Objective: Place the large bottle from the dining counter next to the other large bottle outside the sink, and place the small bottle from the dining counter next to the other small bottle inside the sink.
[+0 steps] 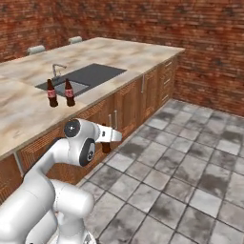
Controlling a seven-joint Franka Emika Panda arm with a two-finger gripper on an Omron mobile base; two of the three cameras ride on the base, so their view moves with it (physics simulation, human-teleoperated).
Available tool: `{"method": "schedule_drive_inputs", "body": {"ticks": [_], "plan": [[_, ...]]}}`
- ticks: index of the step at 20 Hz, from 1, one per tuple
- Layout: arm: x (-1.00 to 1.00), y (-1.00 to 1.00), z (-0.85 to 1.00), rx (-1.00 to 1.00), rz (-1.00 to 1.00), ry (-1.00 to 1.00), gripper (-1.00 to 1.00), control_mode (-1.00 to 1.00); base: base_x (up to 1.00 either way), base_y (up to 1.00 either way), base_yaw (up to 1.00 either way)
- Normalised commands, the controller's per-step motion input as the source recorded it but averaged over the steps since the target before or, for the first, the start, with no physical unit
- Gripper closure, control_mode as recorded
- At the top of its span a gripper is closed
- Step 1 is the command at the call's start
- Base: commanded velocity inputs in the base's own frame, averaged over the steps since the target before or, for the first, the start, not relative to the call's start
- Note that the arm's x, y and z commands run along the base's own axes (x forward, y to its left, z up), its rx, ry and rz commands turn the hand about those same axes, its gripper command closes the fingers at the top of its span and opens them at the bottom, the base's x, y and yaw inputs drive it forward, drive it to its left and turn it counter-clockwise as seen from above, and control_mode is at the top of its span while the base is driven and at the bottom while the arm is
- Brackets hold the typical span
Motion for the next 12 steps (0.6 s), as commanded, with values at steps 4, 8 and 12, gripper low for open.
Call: {"method": "schedule_drive_inputs", "body": {"ticks": [4, 8, 12], "plan": [[0.00, 0.00, 0.00, 0.00, 0.00, 0.00, 1.00, 1.00, 1.00, -0.73, 0.48], [0.00, 0.00, 0.00, 0.00, 0.00, 0.00, 1.00, 1.00, 0.96, -0.75, 0.48], [0.00, 0.00, 0.00, 0.00, 0.00, 0.00, 1.00, 1.00, 0.96, -0.73, 0.50]]}}
